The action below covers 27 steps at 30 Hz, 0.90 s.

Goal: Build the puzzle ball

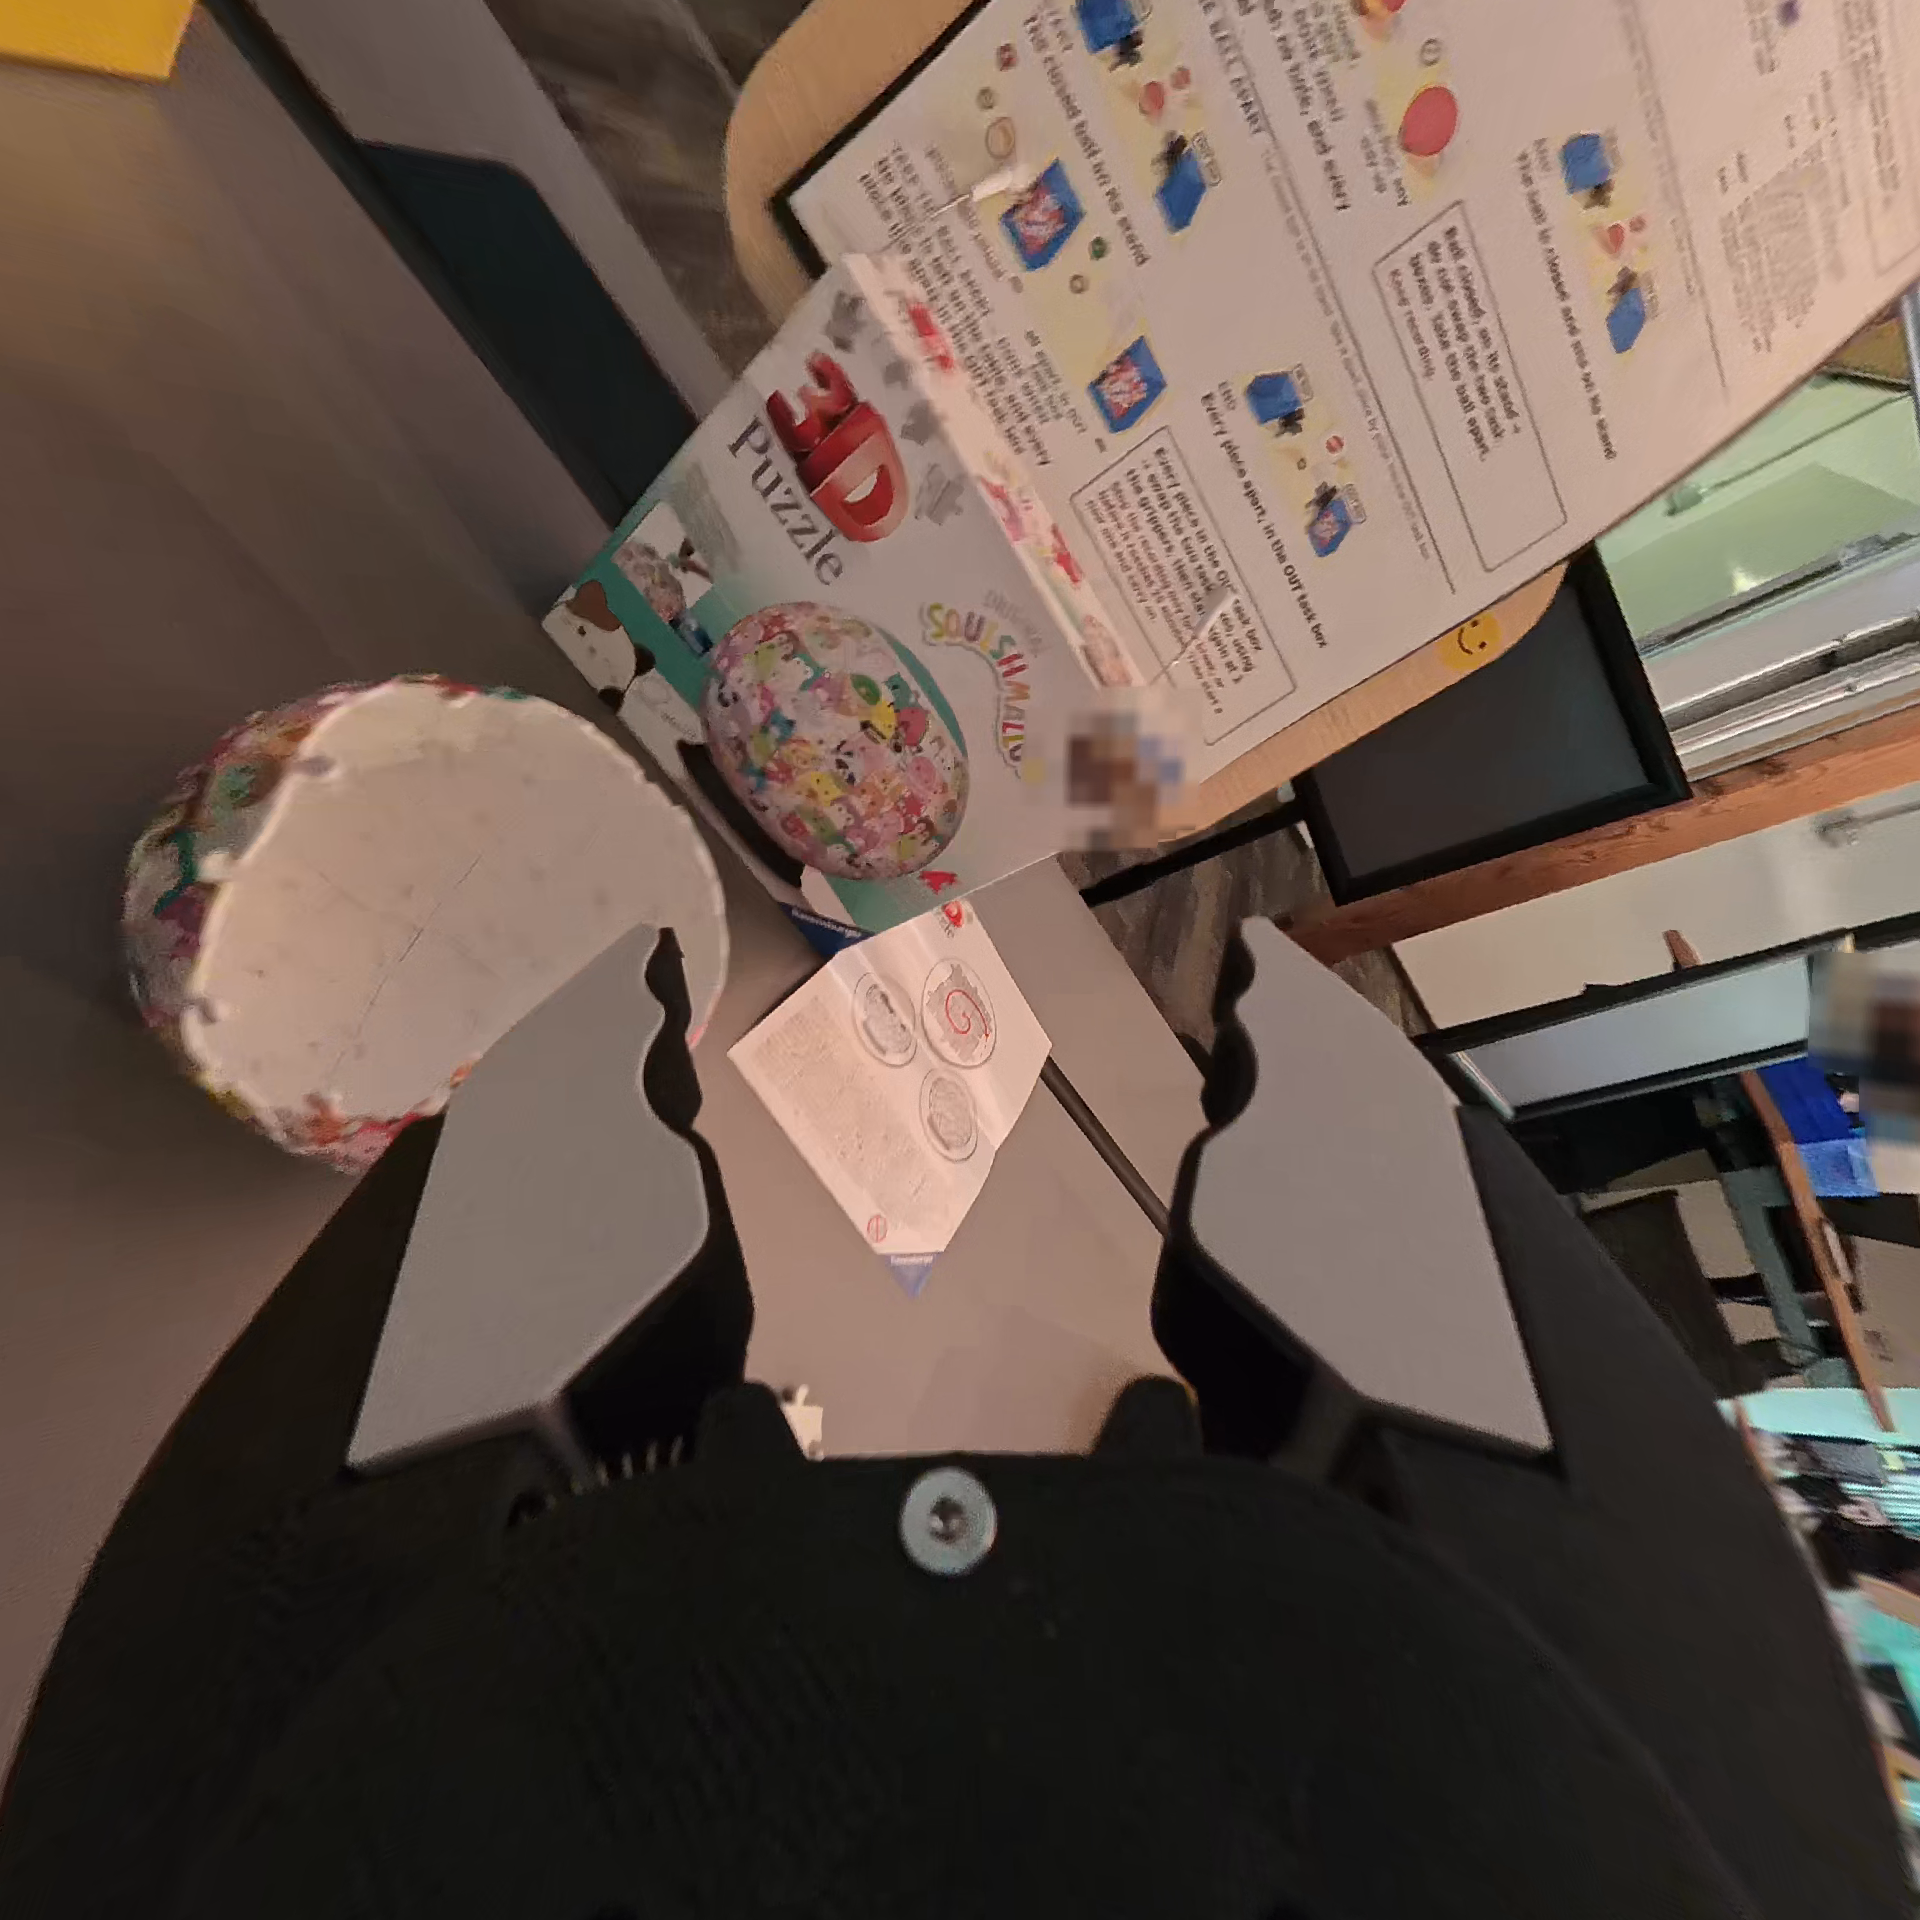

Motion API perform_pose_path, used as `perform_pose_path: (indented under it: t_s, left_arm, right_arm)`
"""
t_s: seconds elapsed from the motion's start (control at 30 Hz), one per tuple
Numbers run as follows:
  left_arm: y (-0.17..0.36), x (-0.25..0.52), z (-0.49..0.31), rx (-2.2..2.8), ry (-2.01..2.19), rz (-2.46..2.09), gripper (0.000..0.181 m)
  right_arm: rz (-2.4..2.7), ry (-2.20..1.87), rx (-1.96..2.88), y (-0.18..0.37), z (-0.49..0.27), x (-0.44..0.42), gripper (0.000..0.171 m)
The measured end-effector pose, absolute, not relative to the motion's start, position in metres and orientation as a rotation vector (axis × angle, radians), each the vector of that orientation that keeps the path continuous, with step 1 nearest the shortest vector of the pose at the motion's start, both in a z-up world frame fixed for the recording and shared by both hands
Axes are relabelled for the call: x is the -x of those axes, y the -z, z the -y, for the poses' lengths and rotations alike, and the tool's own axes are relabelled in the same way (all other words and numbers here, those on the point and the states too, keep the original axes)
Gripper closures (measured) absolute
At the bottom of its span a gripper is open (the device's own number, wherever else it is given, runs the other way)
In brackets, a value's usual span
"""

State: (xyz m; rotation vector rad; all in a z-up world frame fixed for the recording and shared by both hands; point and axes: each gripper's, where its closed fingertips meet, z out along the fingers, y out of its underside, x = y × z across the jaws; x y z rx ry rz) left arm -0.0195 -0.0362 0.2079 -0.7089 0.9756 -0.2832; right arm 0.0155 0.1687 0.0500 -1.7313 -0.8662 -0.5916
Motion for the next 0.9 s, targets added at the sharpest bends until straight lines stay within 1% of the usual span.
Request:
perform_pose_path:
  t_s: [0.03,0.1,0.23,0.27,0.37,0.43,0.47,0.6,0.77,0.9]
  left_arm:
    - [-0.210,0.031,0.024,0.755,0.274,-0.946,0.073]
    - [-0.210,0.053,0.000,0.847,0.277,-0.906,0.080]
    - [-0.193,0.083,-0.037,1.054,0.317,-0.890,0.098]
    - [-0.188,0.088,-0.045,1.096,0.332,-0.887,0.101]
    - [-0.176,0.096,-0.064,1.189,0.367,-0.867,0.119]
    - [-0.168,0.096,-0.073,1.221,0.385,-0.876,0.144]
    - [-0.165,0.096,-0.077,1.229,0.392,-0.883,0.150]
    - [-0.152,0.089,-0.081,1.242,0.407,-0.951,0.181]
    - [-0.148,0.077,-0.074,1.225,0.500,-0.997,0.181]
    - [-0.150,0.074,-0.070,1.195,0.523,-1.005,0.181]
  right_arm:
    - [0.832,0.558,1.718,-0.057,-0.172,-0.023,0.074]
    - [0.711,0.429,1.678,-0.080,-0.177,-0.048,0.078]
    - [0.463,0.221,1.414,-0.151,-0.158,-0.118,0.087]
    - [0.427,0.193,1.338,-0.167,-0.147,-0.132,0.096]
    - [0.431,0.104,1.189,-0.191,-0.117,-0.154,0.133]
    - [0.438,0.068,1.149,-0.196,-0.107,-0.162,0.158]
    - [0.460,0.041,1.150,-0.194,-0.105,-0.163,0.169]
    - [0.501,-0.058,1.226,-0.181,-0.109,-0.165,0.170]
    - [0.500,-0.220,1.277,-0.173,-0.109,-0.166,0.171]
    - [0.447,-0.169,1.298,-0.173,-0.109,-0.183,0.171]
